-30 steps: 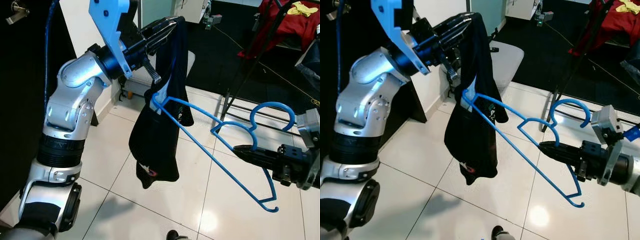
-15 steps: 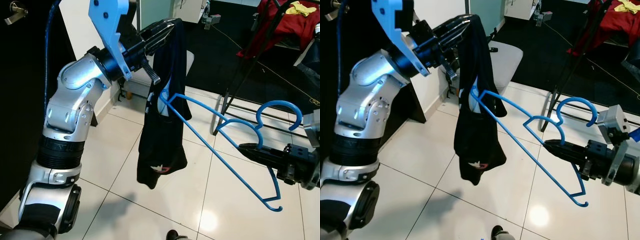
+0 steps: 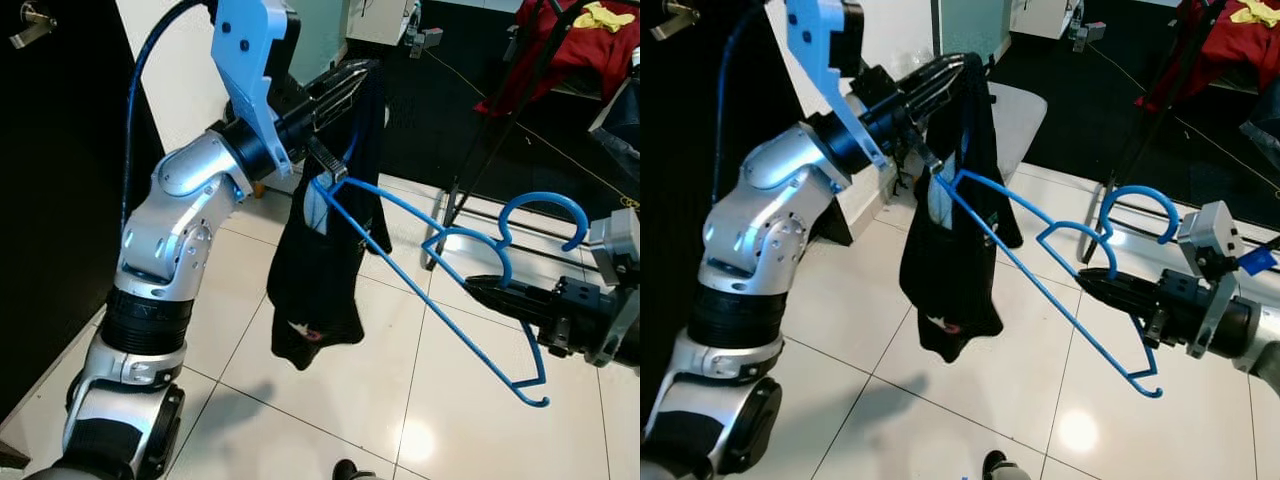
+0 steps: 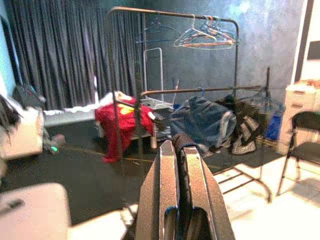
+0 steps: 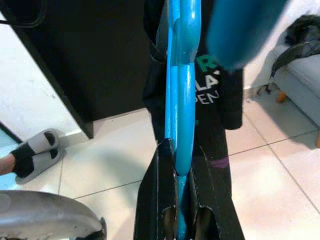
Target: Hang hanger
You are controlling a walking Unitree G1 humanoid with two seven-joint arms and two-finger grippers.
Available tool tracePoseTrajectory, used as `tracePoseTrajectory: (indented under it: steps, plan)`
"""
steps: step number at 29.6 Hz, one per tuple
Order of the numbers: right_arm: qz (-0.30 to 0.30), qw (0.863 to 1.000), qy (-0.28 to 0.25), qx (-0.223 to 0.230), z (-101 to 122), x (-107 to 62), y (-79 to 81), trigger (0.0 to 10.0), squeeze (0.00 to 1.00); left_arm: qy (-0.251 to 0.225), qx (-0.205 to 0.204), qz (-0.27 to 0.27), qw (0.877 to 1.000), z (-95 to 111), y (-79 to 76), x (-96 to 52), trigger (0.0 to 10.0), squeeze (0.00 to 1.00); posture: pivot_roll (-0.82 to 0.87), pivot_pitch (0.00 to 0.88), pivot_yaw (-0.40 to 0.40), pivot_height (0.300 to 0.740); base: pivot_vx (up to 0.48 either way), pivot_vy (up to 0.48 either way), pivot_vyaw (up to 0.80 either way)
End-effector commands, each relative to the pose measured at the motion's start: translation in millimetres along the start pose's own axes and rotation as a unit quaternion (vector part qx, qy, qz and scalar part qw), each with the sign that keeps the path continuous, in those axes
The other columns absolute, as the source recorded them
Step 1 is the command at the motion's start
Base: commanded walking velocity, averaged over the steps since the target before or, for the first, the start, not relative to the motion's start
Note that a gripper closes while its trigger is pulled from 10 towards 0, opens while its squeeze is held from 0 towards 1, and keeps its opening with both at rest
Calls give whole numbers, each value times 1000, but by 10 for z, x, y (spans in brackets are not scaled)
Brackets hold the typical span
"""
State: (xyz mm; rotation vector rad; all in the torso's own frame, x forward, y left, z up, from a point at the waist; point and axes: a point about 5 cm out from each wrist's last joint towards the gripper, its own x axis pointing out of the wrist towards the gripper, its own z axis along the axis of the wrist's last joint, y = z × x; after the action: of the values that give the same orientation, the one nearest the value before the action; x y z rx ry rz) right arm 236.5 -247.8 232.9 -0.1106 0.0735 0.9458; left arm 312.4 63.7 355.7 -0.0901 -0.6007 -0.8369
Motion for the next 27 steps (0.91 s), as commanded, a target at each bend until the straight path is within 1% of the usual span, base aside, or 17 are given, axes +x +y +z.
tracePoseTrajectory:
  steps: [1,3,4,7,8,9,10,11,12,13,15,17,18,20,22,24,27]
  plan:
    - [2,1000,4,-9,-26,56,25,10000,0,-8,-46,20,999,17,-20,38,10000,0,-40,178,-5,740,0,0,0]
    - [-6,1000,5,-12,-46,101,22,10000,0,-11,-100,30,994,-13,-33,82,10000,0,-40,178,-3,740,0,0,0]
    - [-17,1000,8,-16,-58,118,3,10000,0,-14,-122,25,992,-14,-46,100,10000,0,-40,178,-3,740,0,0,0]
    - [-25,999,10,-19,-65,130,-10,10000,0,-15,-135,23,991,-9,-58,107,10000,0,-42,178,-1,740,0,0,0]
    - [-42,999,13,-23,-79,151,-42,10000,0,-15,-156,24,987,-11,-59,115,10000,0,-43,179,0,740,0,0,0]
    - [-42,999,13,-23,-79,151,-42,10000,0,-15,-156,24,987,-11,-59,115,10000,0,-43,179,0,740,0,0,0]
    - [-55,998,16,-25,-94,178,-67,10000,0,-11,-171,30,985,-23,-50,117,10000,0,-46,178,2,740,0,0,0]
    - [-55,998,16,-25,-94,178,-67,10000,0,-11,-171,30,985,-23,-50,117,10000,0,-46,178,2,740,0,0,0]
    - [-63,998,18,-27,-103,196,-81,10000,0,-7,-180,35,983,-33,-43,118,10000,0,-46,178,2,740,0,0,0]
    - [-63,998,18,-27,-103,196,-81,10000,0,-7,-180,35,983,-33,-43,118,10000,0,-46,178,2,740,0,0,0]
    - [-100,994,29,-37,-132,253,-142,10000,0,1,-184,59,981,-45,19,109,10000,0,-43,180,1,740,0,0,0]
    - [-100,994,29,-37,-132,253,-142,10000,0,1,-184,59,981,-45,19,109,10000,0,-43,180,1,740,0,0,0]
    - [-150,986,45,-60,-145,285,-234,10000,0,13,-175,100,979,-51,134,75,10000,0,-42,181,-1,740,0,0,0]
    - [-150,986,45,-60,-145,285,-234,10000,0,13,-175,100,979,-51,134,75,10000,0,-42,181,-1,740,0,0,0]
    - [-170,982,41,-74,-107,301,-269,10000,0,26,-169,123,977,-82,196,42,10000,0,-43,181,-1,740,0,0,0]
    - [-168,981,29,-93,-30,327,-258,10000,0,41,-162,137,976,-124,217,18,10000,0,-45,182,-3,740,0,0,0]
    - [-156,982,32,-101,-19,354,-229,10000,0,45,-161,139,976,-130,214,17,10000,0,-45,182,-3,740,0,0,0]
